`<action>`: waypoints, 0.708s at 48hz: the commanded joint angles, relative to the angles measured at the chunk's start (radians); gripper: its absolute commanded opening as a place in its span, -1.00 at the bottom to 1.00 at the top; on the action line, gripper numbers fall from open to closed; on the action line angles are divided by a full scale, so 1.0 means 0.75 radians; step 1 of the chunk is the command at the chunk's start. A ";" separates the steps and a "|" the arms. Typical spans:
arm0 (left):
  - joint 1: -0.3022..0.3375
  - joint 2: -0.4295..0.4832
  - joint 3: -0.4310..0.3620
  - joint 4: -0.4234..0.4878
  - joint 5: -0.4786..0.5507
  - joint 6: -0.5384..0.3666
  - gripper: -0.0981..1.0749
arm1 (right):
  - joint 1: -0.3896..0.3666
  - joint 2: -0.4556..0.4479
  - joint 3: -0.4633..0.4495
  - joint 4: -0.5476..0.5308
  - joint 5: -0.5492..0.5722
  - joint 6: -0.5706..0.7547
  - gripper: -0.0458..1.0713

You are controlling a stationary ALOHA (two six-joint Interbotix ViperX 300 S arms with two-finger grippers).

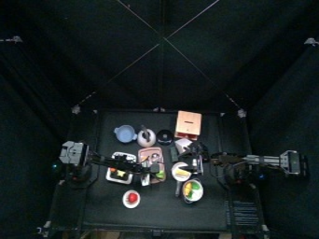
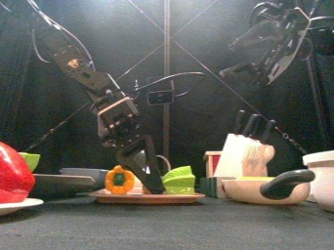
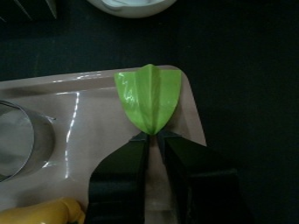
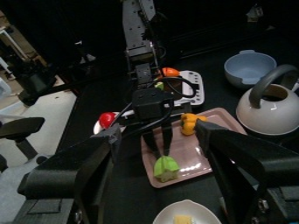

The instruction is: Grab starfruit top

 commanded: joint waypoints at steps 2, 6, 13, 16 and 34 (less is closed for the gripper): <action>0.002 -0.055 -0.025 -0.010 0.008 -0.002 0.24 | -0.004 -0.004 -0.035 0.004 -0.010 0.000 0.84; -0.008 -0.063 -0.029 -0.016 0.014 0.000 0.39 | -0.004 -0.004 -0.035 0.004 -0.010 0.000 0.84; -0.012 -0.080 -0.031 -0.014 0.025 0.000 0.78 | -0.002 -0.004 -0.035 0.004 -0.010 0.000 0.84; -0.010 -0.084 -0.037 -0.012 0.029 0.000 0.90 | -0.002 -0.004 -0.035 0.004 -0.010 0.000 0.84; 0.014 -0.027 -0.164 0.104 0.123 0.004 0.94 | -0.002 -0.004 -0.035 0.004 -0.010 0.000 0.84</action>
